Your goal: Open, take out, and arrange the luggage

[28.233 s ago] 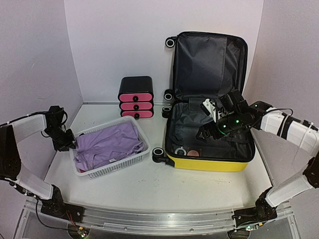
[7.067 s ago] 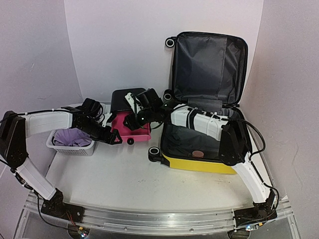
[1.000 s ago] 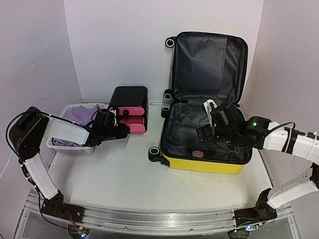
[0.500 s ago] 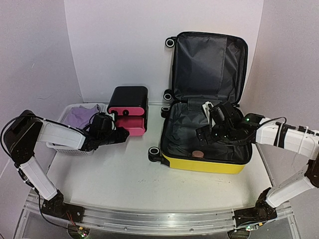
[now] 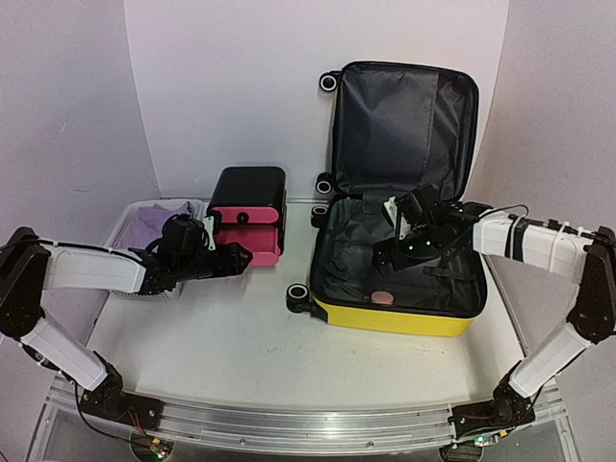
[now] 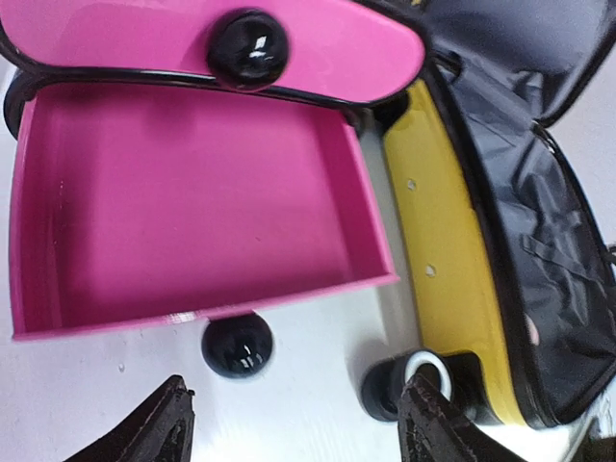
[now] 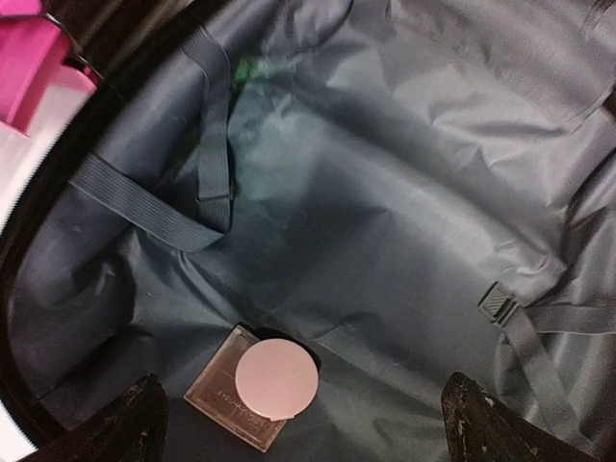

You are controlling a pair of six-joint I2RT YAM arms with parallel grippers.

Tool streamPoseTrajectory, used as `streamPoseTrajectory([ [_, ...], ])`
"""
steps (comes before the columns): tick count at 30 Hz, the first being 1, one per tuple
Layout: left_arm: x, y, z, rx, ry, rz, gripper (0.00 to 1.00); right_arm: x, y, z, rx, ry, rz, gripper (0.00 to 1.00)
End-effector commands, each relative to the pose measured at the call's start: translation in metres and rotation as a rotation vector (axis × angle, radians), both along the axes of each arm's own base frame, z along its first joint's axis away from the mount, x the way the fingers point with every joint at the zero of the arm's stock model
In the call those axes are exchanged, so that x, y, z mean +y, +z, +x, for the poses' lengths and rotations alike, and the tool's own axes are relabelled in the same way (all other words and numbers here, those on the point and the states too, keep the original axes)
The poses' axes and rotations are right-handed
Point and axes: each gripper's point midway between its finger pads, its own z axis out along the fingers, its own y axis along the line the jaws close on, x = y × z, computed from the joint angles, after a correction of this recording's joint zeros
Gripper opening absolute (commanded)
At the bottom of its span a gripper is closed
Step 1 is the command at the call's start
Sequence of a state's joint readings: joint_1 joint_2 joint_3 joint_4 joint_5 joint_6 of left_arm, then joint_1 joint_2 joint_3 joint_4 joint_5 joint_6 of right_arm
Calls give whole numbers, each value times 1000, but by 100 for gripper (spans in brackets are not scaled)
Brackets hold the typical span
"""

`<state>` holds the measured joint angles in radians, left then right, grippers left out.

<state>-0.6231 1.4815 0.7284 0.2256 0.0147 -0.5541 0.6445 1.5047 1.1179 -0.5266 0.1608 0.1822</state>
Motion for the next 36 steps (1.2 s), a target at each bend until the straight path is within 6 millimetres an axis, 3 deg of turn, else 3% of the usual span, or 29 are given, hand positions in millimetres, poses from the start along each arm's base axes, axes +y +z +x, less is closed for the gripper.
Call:
streamPoseTrajectory([
  [1,-7,19,-26,0,-126,-18,75,10,-2,0,99,39,76,98],
  [6,-14,32,-50,74,-242,-11,86,19,-12,9,247,96,210,98],
  [8,-11,40,-49,124,-226,24,93,17,-23,14,334,90,235,98],
  [12,5,46,-46,242,-138,134,94,1,-45,21,442,18,128,98],
  [20,23,109,-34,157,-53,189,97,3,-54,1,608,16,124,98],
  [25,39,92,-26,222,27,314,97,7,-61,-22,679,111,85,92],
  [30,43,81,-22,298,3,441,98,-6,-72,-27,721,-8,-26,95],
  [36,48,90,-27,292,-54,467,98,8,-92,-27,697,-41,-143,98],
])
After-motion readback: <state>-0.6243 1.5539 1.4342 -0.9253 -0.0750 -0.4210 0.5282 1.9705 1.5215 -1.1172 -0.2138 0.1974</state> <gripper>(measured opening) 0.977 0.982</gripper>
